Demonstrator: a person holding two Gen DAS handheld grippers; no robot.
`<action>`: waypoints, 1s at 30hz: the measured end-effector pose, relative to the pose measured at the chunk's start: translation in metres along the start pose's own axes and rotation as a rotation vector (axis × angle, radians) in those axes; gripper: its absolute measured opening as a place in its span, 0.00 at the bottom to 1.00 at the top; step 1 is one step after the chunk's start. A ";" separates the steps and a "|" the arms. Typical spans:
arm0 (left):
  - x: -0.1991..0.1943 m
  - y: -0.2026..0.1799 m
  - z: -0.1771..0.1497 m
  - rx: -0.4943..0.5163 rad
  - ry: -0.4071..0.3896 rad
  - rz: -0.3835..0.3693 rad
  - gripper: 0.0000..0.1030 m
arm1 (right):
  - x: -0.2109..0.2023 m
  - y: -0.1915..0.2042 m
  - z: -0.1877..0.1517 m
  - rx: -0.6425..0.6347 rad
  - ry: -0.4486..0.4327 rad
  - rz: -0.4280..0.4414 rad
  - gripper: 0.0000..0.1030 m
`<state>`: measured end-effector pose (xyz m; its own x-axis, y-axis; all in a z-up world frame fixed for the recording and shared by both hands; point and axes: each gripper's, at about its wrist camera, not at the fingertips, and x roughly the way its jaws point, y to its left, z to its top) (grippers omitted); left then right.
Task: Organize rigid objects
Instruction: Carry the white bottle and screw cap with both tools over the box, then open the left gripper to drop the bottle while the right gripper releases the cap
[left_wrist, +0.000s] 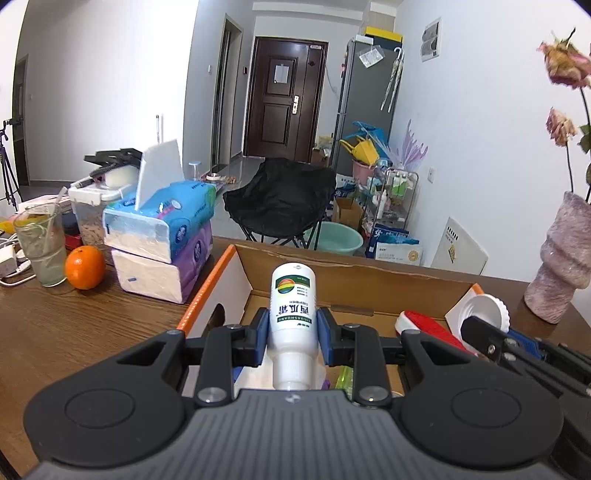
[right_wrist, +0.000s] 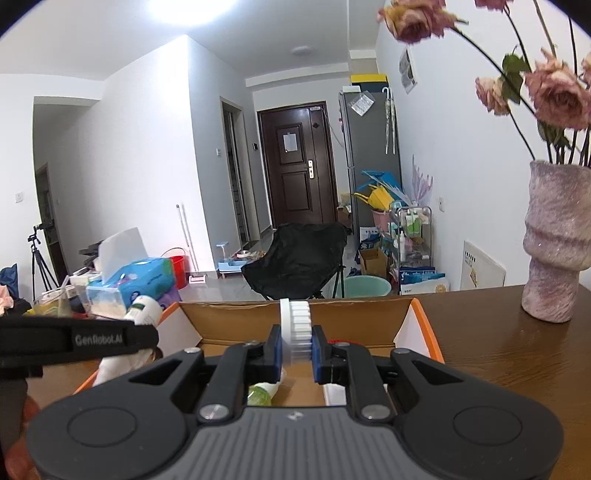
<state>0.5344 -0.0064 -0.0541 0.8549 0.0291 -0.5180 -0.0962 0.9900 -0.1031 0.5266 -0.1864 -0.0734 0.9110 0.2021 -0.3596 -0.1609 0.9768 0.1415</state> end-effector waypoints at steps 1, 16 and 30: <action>0.005 -0.001 0.000 0.006 0.006 0.001 0.28 | 0.005 -0.001 0.000 0.006 0.005 0.001 0.14; 0.032 -0.006 -0.010 0.041 0.052 -0.008 0.66 | 0.036 -0.007 -0.018 -0.035 0.101 -0.049 0.65; 0.018 -0.003 -0.005 0.027 0.024 0.024 1.00 | 0.020 -0.013 -0.014 -0.023 0.059 -0.115 1.00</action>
<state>0.5475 -0.0094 -0.0668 0.8402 0.0498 -0.5400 -0.1023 0.9924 -0.0677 0.5413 -0.1940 -0.0956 0.9001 0.0917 -0.4258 -0.0657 0.9950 0.0754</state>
